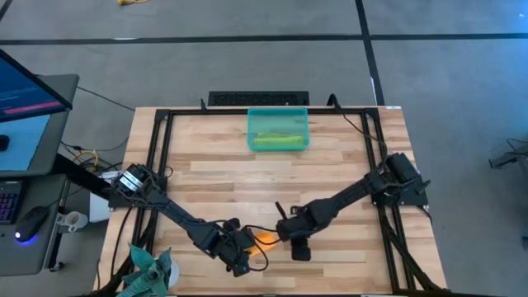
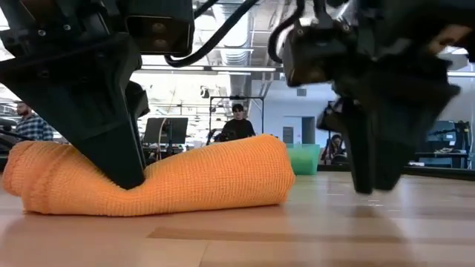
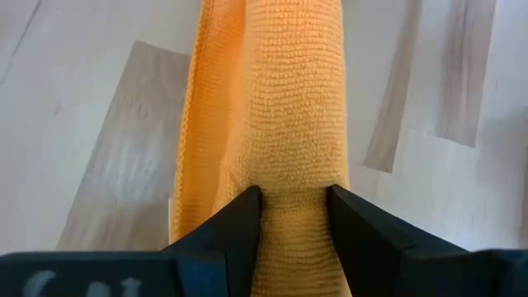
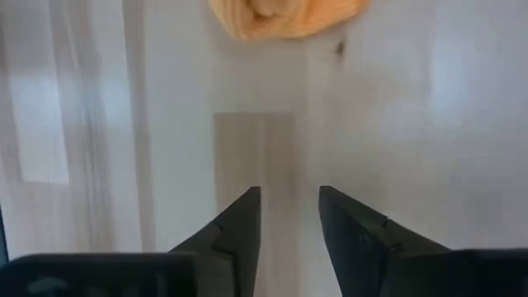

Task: Roll microfiber towels into tight, uniform cylinder then place into a basket
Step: Roll the yellow microfiber towel

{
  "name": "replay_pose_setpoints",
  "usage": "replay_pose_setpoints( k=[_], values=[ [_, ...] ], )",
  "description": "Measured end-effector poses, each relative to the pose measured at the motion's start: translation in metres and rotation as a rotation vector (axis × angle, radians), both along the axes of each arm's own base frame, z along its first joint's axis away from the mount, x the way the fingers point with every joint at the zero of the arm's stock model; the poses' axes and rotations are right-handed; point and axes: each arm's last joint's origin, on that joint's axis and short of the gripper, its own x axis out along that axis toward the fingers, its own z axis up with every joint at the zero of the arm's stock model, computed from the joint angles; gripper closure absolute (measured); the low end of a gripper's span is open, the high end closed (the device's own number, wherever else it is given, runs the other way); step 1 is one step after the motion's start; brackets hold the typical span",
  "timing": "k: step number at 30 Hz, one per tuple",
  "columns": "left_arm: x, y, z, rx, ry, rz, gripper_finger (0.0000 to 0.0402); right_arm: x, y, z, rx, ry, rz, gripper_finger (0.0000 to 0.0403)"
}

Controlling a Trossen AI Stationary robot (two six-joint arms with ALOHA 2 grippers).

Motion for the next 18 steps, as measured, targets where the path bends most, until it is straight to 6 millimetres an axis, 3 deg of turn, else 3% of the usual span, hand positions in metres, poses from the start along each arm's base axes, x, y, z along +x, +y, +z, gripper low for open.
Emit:
replay_pose_setpoints(
  k=[5, 9, 18],
  values=[
    [0.003, 0.002, 0.001, -0.004, -0.014, -0.005, 0.0263, -0.006, 0.006, -0.016, 0.062, -0.062, -0.038, 0.0268],
    [0.005, 0.002, 0.001, -0.010, -0.029, -0.008, 0.0263, -0.008, 0.009, -0.013, 0.076, -0.090, -0.028, 0.0279],
    [0.014, -0.004, 0.007, -0.014, -0.134, -0.113, 0.0263, -0.019, 0.008, 0.018, 0.013, -0.164, -0.051, 0.0284]
  ],
)
